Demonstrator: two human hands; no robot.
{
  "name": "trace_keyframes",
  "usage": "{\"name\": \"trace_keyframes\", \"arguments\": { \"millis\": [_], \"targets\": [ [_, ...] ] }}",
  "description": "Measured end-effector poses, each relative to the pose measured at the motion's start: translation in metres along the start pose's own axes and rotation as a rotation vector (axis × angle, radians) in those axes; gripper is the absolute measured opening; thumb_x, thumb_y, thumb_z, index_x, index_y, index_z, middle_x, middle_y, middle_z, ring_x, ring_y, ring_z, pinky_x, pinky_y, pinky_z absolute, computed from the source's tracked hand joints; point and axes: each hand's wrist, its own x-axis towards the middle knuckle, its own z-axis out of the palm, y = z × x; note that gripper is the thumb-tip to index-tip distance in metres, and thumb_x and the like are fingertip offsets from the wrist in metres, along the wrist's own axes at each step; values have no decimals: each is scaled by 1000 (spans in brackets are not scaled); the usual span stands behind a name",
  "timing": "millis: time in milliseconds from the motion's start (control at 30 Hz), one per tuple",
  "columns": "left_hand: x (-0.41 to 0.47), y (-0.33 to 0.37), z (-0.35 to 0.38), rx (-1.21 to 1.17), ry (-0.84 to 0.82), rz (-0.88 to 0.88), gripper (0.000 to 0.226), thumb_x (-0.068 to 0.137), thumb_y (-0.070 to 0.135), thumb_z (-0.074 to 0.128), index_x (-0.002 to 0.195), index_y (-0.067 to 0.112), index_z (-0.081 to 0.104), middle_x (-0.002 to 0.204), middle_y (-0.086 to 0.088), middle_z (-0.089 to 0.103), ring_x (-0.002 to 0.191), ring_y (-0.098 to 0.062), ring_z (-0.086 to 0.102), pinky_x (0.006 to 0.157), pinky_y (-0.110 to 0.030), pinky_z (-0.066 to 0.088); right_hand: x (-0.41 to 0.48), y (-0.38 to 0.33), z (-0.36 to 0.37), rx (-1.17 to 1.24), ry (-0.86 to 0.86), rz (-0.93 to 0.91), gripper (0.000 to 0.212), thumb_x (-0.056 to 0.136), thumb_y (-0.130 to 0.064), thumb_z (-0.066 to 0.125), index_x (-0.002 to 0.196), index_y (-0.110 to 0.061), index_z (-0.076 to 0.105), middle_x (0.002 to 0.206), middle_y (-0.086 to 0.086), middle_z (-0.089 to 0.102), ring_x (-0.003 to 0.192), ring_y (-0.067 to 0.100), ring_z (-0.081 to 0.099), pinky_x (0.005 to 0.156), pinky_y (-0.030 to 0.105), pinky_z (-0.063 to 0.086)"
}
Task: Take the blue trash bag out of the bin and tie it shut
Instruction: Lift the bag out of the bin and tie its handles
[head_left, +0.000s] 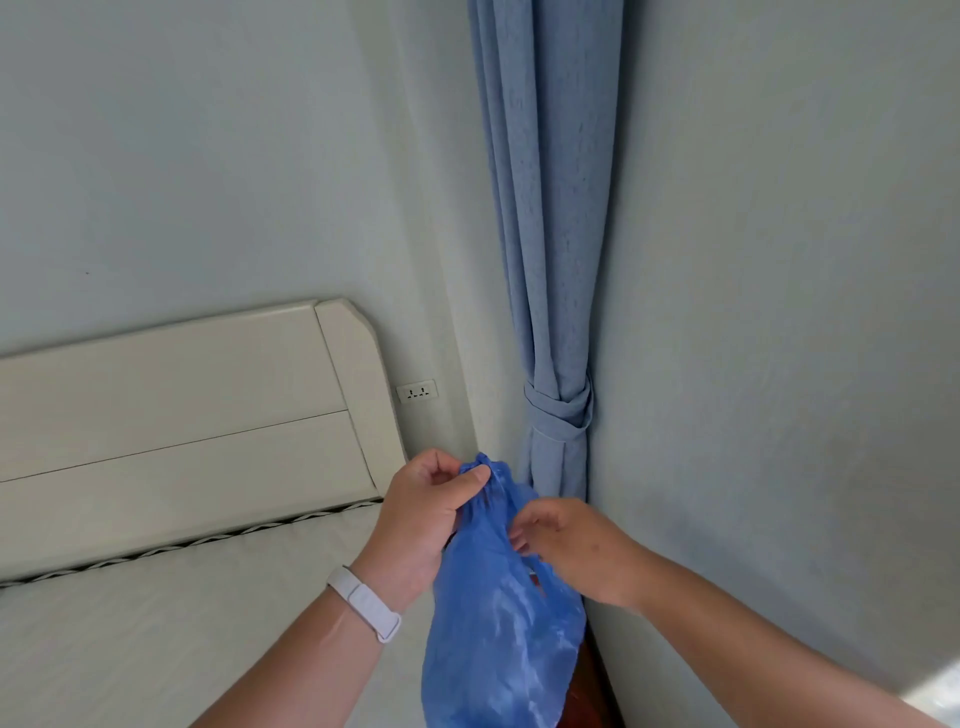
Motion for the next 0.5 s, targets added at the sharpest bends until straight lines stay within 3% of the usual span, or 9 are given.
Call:
{"name": "trace_keyframes", "arguments": {
  "millis": [100,233,333,433,500],
  "targets": [
    [-1,-1,0,-8,-9,35,28,76,8,76,57,18,58,74,-20,55,74,-31,52,70,-46,42,2,-3,4,124,-70,65,23,93,-7,45,100,-11,67,80,7,72,73,11,68,77,28,53],
    [-3,-1,-3,-3,-2,58,23,65,22,79,58,18,57,72,-18,56,71,-29,53,69,-44,43,3,-7,6,122,-66,23,18,94,-18,54,103,-23,69,77,13,67,68,19,62,69,33,51],
    [-6,-3,-6,22,9,55,24,66,27,78,62,15,57,72,-19,57,69,-29,53,67,-44,44,7,-12,9,182,-32,-72,25,94,-17,57,114,-27,67,70,4,69,62,14,64,62,25,53],
    [-8,-5,-8,22,18,48,29,68,30,78,67,11,56,72,-20,58,69,-32,56,67,-50,49,8,-16,17,269,-9,-171,35,95,-8,51,116,-30,67,85,4,74,67,14,69,65,25,55],
    [-9,-5,-6,15,46,55,27,72,27,77,66,12,55,70,-18,58,67,-31,57,67,-53,51,7,-15,24,237,98,-240,40,94,-4,46,106,-35,68,90,5,73,63,12,62,64,28,54]
  ]
}}
